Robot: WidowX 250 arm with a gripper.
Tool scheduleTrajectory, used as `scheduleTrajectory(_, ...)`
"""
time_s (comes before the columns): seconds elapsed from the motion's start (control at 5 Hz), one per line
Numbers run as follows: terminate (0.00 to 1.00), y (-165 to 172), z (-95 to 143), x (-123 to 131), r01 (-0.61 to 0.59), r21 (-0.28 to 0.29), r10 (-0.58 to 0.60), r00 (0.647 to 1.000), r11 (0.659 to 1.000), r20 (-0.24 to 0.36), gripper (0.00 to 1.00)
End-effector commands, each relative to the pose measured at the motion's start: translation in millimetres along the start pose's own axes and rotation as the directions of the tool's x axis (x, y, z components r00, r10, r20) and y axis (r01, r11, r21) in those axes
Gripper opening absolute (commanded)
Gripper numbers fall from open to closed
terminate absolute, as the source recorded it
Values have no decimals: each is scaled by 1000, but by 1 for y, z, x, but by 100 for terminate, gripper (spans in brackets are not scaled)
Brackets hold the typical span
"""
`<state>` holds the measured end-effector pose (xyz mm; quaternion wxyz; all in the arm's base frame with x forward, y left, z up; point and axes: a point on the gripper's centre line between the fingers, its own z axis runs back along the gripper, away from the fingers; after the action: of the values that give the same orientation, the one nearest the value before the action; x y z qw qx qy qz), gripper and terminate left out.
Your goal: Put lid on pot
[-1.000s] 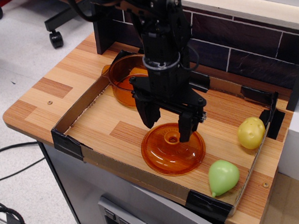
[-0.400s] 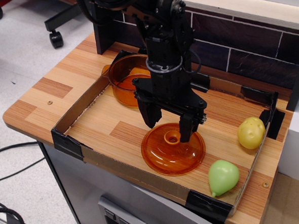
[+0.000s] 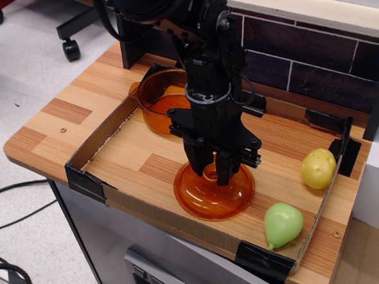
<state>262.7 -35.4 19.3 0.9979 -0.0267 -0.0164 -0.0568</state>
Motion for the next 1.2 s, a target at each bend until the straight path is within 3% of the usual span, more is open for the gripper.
scheduleTrajectory(0.0, 0, 3, 12, 8, -19, -10, 19, 999, 1000, 30, 0)
scheduleTrajectory(0.6, 0, 10, 81, 33, -141, -45, 143, 989, 989, 48, 0)
scheduleTrajectory(1.0, 0, 55, 76, 56, -209, -20, 210, 977, 978, 43, 0)
